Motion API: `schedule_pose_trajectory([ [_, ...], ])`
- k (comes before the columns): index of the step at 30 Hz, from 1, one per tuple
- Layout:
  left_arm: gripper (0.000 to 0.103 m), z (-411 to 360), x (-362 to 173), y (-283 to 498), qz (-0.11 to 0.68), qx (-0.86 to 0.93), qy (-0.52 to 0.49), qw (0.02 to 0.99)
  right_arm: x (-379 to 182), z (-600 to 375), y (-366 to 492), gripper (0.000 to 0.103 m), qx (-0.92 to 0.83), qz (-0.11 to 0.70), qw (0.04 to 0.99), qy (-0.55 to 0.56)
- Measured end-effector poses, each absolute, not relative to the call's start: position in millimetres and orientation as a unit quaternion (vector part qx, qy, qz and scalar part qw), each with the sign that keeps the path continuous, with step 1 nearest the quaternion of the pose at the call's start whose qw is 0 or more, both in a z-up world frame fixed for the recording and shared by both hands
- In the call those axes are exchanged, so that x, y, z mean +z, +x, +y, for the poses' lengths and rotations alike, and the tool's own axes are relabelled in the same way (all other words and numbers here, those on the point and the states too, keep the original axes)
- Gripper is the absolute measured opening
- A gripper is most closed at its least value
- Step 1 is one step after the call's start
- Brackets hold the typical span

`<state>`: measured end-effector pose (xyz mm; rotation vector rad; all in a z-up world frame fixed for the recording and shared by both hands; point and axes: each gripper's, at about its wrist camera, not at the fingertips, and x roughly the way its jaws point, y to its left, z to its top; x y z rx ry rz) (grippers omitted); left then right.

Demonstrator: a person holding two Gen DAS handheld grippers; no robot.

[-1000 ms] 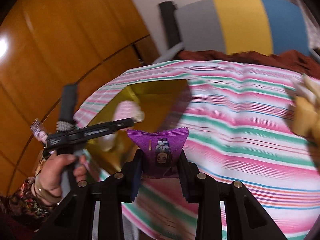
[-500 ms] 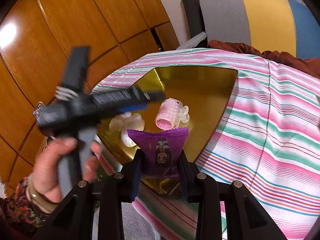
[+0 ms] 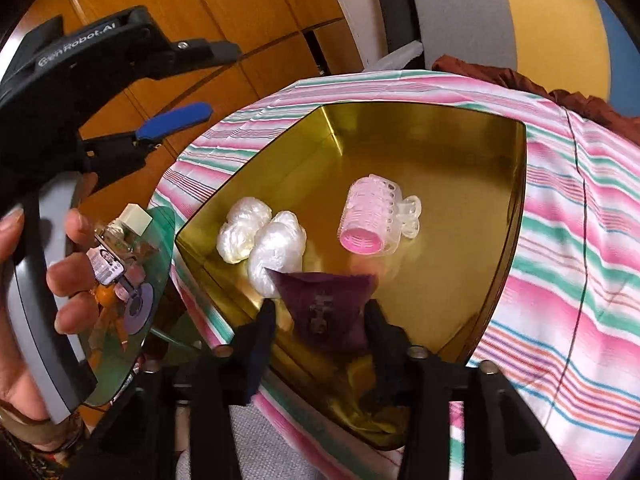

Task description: Organize objects

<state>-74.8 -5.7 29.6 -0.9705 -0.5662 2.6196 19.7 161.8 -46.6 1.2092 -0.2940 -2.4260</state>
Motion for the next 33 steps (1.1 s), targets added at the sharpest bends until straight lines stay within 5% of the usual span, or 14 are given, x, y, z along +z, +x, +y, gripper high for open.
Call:
schedule_pose_trajectory([
  [6,0.058,4.0,30.8,-71.0,-0.183,0.912,-0.335,0.15,-34.3,170.4,31.4,0.06,-0.884,-0.116,0.201,0.406],
  [33,0.058,113.9,6.2,-19.6,-0.07,0.879,-0.372,0.292,-22.9,289.4,69.3,0.06,-0.906,-0.108,0.058,0.404],
])
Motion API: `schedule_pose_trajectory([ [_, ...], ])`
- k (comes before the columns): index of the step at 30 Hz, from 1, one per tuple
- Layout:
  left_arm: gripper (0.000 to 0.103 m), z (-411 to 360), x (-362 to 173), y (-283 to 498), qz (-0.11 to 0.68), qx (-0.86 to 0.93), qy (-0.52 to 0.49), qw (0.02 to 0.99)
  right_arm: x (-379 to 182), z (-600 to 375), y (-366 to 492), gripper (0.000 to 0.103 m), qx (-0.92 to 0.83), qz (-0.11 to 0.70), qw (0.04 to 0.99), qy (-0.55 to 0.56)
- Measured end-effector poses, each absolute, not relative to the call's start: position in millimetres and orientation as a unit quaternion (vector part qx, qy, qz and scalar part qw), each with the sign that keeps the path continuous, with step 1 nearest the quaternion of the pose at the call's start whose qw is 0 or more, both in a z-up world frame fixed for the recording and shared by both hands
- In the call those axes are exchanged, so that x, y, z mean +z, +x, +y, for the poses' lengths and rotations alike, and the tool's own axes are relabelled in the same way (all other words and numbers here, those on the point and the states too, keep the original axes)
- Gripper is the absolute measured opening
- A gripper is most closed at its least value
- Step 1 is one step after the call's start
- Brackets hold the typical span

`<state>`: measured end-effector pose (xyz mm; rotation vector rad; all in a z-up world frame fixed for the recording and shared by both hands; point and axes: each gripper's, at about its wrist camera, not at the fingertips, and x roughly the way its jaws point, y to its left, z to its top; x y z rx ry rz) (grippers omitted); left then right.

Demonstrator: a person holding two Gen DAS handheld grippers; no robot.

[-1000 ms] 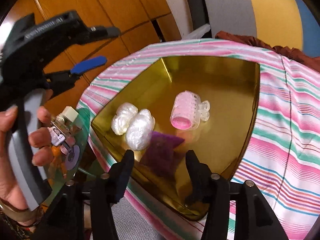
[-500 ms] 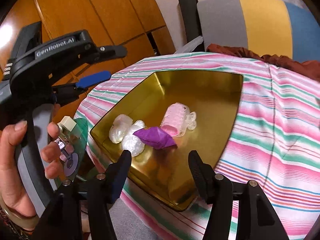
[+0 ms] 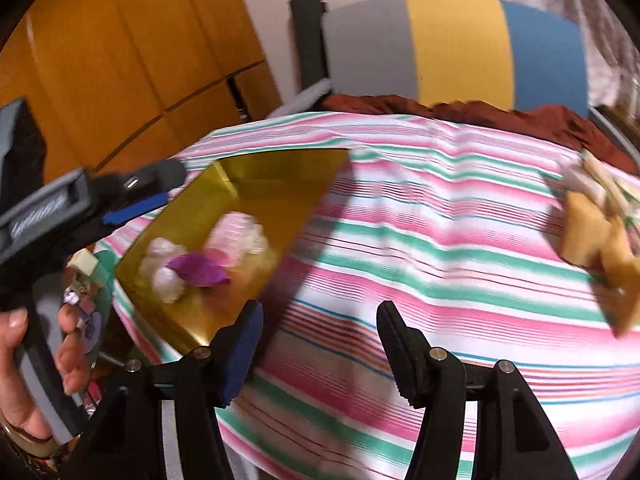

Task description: Organize objects

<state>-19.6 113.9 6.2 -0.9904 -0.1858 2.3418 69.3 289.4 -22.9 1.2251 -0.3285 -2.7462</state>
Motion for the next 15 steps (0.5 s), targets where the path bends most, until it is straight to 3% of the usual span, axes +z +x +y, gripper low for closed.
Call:
schedule_pose_trajectory([
  [15,0.058,178.2,-9.0,34.8,-0.001,0.834,-0.386,0.395,-32.7,426.9,104.5,0.06,-0.89,-0.124,-0.09,0.429],
])
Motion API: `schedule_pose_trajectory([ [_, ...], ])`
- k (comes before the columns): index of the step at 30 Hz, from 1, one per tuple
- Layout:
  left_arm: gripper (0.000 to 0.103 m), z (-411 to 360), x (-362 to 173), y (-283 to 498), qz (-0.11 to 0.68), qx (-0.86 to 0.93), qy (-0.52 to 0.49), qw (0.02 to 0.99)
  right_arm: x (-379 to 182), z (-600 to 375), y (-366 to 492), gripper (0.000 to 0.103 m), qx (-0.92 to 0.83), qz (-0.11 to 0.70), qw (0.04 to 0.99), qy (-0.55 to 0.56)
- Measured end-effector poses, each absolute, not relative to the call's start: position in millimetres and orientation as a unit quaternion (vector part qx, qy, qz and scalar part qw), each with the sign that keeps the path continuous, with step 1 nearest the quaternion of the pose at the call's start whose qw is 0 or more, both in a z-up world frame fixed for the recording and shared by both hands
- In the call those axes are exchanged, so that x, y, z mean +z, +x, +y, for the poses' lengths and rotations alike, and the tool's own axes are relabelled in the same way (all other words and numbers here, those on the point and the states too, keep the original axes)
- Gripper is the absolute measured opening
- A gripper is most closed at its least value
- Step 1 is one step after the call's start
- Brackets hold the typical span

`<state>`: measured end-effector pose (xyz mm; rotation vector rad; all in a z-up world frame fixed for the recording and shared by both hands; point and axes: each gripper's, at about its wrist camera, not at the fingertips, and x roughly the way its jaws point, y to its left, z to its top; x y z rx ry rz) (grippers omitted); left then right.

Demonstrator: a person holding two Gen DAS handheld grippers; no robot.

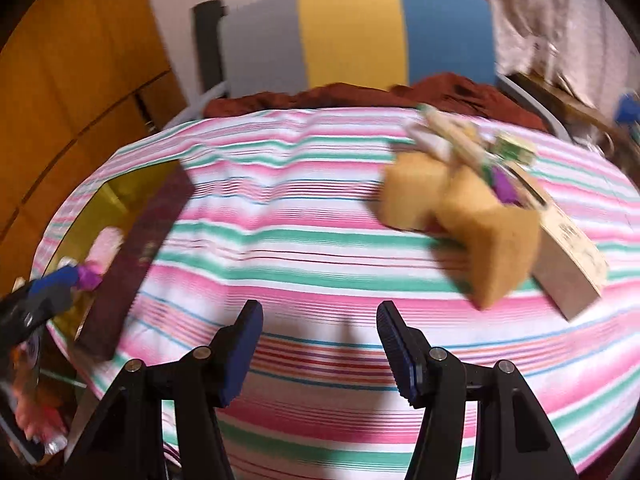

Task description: Organize objects

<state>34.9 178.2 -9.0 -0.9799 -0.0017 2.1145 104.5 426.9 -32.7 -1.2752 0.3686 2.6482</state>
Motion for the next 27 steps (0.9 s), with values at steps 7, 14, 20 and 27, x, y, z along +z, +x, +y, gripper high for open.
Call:
schedule_pose_trajectory([
  [7,0.058,189.7,-17.6,45.3,0.007,0.822,-0.398,0.406,-28.6,493.2,107.7,0.075,0.88,0.106,0.15,-0.437],
  [14,0.058,193.3,-21.8,54.8,0.013,0.82,-0.405,0.405,-45.2,538.8,91.5,0.078,0.88,0.08,0.157,-0.441],
  [20,0.058,197.5,-25.6,55.1,0.01,0.819,-0.413,0.398,-52.1,520.9,85.4,0.083,0.885,0.104,0.079,-0.446],
  [27,0.058,207.0,-28.7,58.7,0.019,0.818,-0.417,0.396,-6.0,515.9,106.4,0.086,0.93,0.127,0.027,-0.343],
])
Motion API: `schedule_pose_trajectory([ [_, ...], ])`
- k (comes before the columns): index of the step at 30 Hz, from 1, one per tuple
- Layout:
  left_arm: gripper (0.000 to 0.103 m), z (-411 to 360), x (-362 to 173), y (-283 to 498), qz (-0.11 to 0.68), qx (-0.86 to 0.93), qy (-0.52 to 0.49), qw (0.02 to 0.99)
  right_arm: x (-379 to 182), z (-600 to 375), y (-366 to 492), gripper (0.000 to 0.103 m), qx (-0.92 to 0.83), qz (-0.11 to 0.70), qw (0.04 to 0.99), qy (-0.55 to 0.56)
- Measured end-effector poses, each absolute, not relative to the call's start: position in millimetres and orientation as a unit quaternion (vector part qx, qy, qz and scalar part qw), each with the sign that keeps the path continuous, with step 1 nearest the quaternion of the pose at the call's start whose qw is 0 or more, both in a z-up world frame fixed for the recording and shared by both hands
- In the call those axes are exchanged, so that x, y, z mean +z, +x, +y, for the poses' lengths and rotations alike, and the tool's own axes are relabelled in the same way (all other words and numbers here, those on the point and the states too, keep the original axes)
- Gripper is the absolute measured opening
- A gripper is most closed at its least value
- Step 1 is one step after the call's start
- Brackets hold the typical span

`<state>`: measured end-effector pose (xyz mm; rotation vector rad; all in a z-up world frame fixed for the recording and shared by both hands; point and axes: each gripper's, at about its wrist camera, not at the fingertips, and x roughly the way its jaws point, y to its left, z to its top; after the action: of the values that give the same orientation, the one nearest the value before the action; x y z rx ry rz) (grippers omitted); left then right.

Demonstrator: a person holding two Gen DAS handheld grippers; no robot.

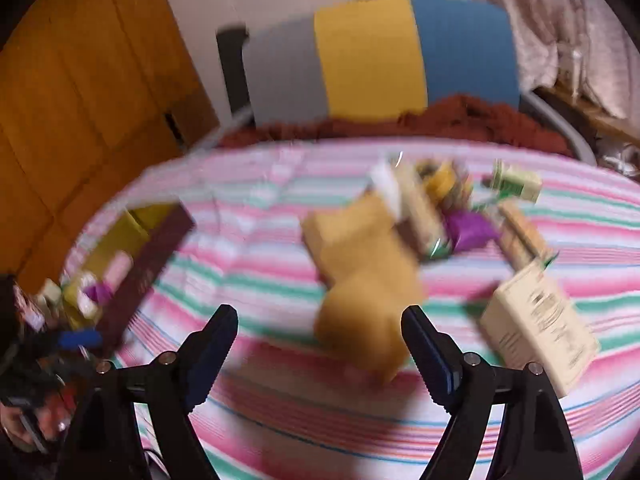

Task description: Organize objects

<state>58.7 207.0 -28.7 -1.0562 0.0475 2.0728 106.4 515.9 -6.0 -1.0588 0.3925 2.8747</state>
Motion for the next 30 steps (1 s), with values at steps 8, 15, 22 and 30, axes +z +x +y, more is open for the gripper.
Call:
schedule_pose_trajectory([
  [8,0.058,221.7,-33.1,60.7,0.028,0.809,-0.425,0.405,-19.1,576.7,110.8,0.103,0.893,0.06,0.249,-0.371],
  [15,0.058,233.5,-31.9,62.8,0.041,0.805,-0.421,0.416,-60.0,592.0,92.1,0.102,0.848,-0.007,0.246,-0.47],
  [22,0.058,243.3,-35.4,60.5,0.043,0.801,-0.427,0.419,-72.6,592.5,92.8,0.053,0.838,0.041,0.206,-0.504],
  [30,0.058,252.0,-33.8,50.8,0.048,0.806,-0.427,0.407,-56.6,525.2,96.4,0.052,0.863,0.059,0.06,-0.498],
])
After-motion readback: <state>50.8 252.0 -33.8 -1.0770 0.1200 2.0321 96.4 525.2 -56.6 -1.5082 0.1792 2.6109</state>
